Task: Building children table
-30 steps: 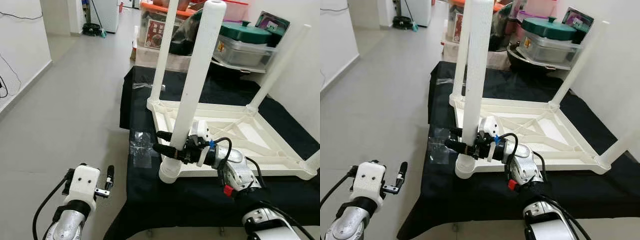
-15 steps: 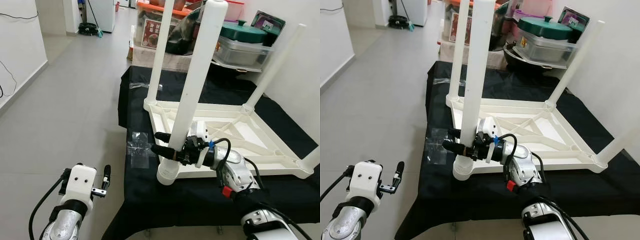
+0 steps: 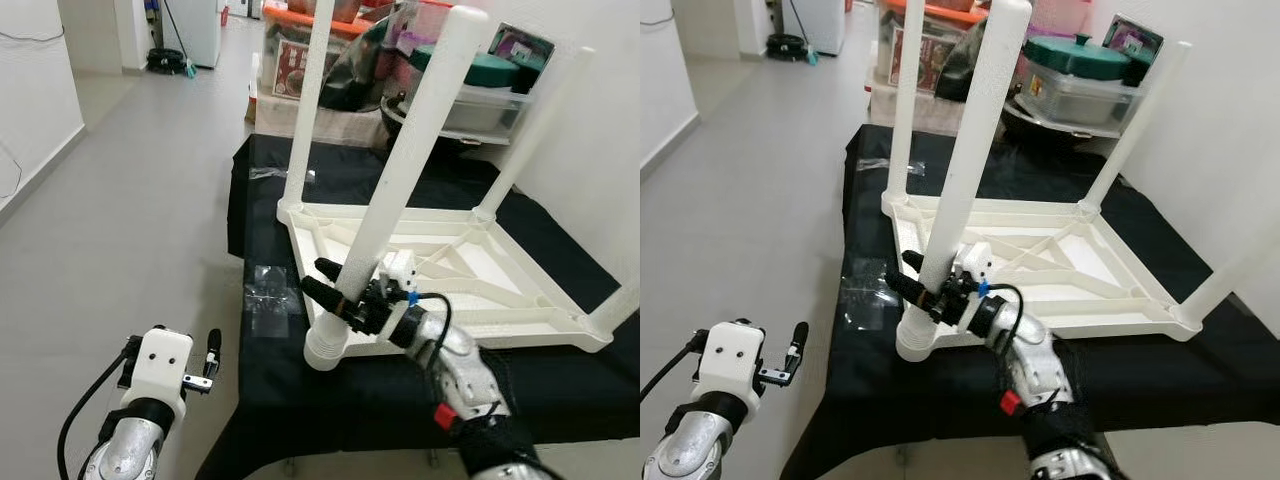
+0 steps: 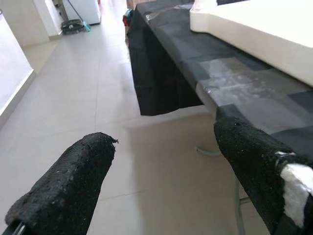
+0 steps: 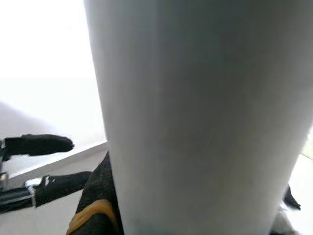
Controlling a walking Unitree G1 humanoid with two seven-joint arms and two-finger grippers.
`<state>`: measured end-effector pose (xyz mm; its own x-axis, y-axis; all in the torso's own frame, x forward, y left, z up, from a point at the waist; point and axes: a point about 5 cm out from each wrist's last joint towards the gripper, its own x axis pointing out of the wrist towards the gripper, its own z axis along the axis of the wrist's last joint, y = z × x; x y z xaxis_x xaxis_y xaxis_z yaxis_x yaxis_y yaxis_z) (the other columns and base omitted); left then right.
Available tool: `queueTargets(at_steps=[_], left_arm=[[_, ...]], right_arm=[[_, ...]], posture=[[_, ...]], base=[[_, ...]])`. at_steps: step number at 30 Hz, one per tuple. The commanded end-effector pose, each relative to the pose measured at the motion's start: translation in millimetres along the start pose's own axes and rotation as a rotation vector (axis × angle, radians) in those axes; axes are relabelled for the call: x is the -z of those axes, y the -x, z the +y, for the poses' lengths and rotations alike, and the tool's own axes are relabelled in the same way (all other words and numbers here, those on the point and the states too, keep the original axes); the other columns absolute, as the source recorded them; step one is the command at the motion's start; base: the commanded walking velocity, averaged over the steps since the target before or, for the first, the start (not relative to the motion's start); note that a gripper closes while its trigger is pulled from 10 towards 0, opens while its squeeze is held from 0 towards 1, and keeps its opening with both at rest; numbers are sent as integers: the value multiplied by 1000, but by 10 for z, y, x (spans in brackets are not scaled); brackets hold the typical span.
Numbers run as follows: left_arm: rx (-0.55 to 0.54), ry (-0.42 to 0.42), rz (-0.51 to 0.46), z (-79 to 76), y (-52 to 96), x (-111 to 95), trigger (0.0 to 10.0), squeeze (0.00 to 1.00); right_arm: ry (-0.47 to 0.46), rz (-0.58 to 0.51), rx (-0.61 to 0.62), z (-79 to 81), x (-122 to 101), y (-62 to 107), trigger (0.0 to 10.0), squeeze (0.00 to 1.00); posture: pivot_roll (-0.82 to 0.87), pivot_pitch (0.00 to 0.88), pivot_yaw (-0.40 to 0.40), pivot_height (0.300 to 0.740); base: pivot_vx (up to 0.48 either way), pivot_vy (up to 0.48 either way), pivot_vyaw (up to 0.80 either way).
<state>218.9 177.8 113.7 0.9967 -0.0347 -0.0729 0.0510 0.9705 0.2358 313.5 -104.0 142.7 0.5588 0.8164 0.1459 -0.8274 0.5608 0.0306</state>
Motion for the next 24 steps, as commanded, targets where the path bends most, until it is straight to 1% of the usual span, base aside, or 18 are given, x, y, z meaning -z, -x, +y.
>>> queueTargets(at_steps=[1,3,5,7,8,10,13,14,15,16,17,18,19,20,22,23,24], left_arm=[[13,8,10,-40,-10,21,10000,0],[14,10,10,-47,-15,24,10000,0],[14,10,10,-47,-15,24,10000,0],[12,10,9,-46,-31,30,10000,0],[9,10,9,-41,-39,33,10000,0],[5,10,8,-34,-46,35,10000,0],[4,11,8,-34,-47,35,10000,0],[6,11,8,-38,-47,37,10000,0],[9,12,8,-45,-48,39,10000,0],[9,12,8,-45,-48,39,10000,0],[12,12,8,-50,-52,40,10000,0],[12,12,8,-50,-52,40,10000,0],[14,11,8,-51,-60,39,10000,0],[14,11,8,-51,-60,39,10000,0],[12,11,6,-49,-71,38,10000,0],[12,11,6,-49,-71,38,10000,0],[11,11,5,-48,-73,38,10000,0]], right_arm=[[-30,110,0,98,211,24,10000,0],[19,142,-11,166,236,12,10000,0],[19,142,-11,166,236,12,10000,0],[27,178,29,179,272,-5,10000,0],[23,178,35,189,278,-14,10000,0],[25,145,5,240,247,-20,10000,0],[19,127,-9,265,225,-16,10000,0],[6,98,-68,306,186,2,10000,0],[-10,87,-152,349,144,34,10000,0],[-10,87,-152,349,144,34,10000,0],[-29,90,-228,368,108,62,10000,0],[-29,90,-228,368,108,62,10000,0],[-40,104,-297,368,80,80,10000,0],[-40,104,-297,368,80,80,10000,0],[-53,138,-389,362,48,92,10000,0],[-53,138,-389,362,48,92,10000,0],[-57,151,-425,365,37,94,10000,0]], posture=[[178,0,-169,740],[178,0,-169,740],[178,0,-169,740],[171,0,-173,740],[171,0,-176,740],[170,0,-174,740],[170,0,-174,740],[168,0,-171,740],[167,0,-170,740],[167,0,-170,740],[167,0,-170,740],[167,0,-170,740],[173,0,-173,740],[173,0,-173,740],[181,0,-180,740],[181,0,-180,740],[181,0,-180,740]], base=[[0,0,0],[0,0,0],[0,0,0],[0,0,0],[0,0,0],[0,0,0],[0,0,0],[0,0,0],[0,0,0],[0,0,0],[0,0,0],[0,0,0],[0,0,0],[0,0,0],[0,0,0],[0,0,0],[0,0,0]])
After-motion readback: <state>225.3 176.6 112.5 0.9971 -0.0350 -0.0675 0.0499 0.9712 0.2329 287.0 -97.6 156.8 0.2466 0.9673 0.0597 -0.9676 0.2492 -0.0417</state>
